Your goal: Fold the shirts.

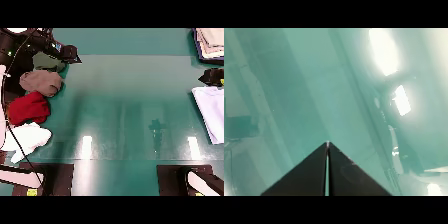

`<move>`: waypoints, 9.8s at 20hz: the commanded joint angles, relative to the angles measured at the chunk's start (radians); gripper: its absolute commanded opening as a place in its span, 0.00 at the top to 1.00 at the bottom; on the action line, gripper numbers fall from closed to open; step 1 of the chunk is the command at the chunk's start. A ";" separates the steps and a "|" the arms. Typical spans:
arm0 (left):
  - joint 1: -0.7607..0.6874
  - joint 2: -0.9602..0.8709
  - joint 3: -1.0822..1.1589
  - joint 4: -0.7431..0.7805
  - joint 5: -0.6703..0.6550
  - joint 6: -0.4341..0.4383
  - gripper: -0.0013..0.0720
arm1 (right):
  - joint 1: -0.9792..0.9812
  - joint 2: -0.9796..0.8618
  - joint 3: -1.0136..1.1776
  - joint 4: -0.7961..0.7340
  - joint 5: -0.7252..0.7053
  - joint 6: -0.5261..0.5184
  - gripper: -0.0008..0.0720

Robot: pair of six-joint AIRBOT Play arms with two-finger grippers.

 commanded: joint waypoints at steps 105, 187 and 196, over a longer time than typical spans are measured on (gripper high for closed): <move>-0.185 0.211 -0.672 -0.029 0.412 -0.006 0.95 | 0.104 -0.100 0.333 0.039 0.057 0.008 0.96; 0.064 -0.006 -0.419 -0.074 0.166 0.132 0.95 | 0.192 -0.466 -0.242 0.475 -0.349 -0.188 0.97; 0.078 0.430 -0.046 -0.011 0.164 0.132 0.95 | 0.055 0.001 0.202 0.271 -0.220 -0.179 0.97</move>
